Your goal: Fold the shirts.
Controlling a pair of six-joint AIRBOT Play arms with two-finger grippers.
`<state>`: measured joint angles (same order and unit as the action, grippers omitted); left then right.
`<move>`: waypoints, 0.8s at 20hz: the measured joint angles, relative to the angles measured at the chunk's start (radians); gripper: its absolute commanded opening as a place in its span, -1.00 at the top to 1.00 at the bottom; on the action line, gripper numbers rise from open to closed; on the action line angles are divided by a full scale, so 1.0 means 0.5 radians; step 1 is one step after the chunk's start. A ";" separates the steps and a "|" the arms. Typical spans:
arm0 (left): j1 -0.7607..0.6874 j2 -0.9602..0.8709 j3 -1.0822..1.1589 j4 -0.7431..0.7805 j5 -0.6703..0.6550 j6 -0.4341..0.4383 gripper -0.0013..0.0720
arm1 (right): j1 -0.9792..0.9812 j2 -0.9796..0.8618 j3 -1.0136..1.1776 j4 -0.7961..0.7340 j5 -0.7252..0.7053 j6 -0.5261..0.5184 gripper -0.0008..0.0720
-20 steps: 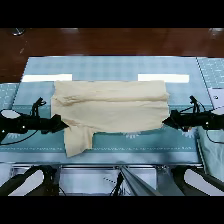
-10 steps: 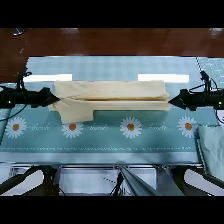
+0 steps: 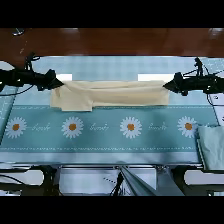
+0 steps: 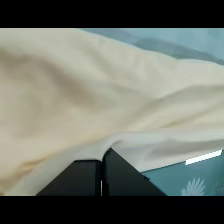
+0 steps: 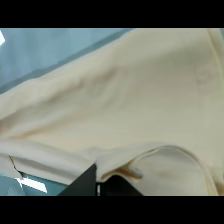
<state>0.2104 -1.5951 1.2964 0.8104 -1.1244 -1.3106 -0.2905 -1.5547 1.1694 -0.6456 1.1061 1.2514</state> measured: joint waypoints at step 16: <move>-0.057 -0.504 0.489 0.010 0.002 -0.050 -0.96 | -0.004 -0.449 0.408 0.175 -0.041 0.061 -0.73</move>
<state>0.1818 -1.8473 1.5410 0.8154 -1.1236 -1.3357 -0.2924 -1.7794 1.3735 -0.5579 1.0855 1.2819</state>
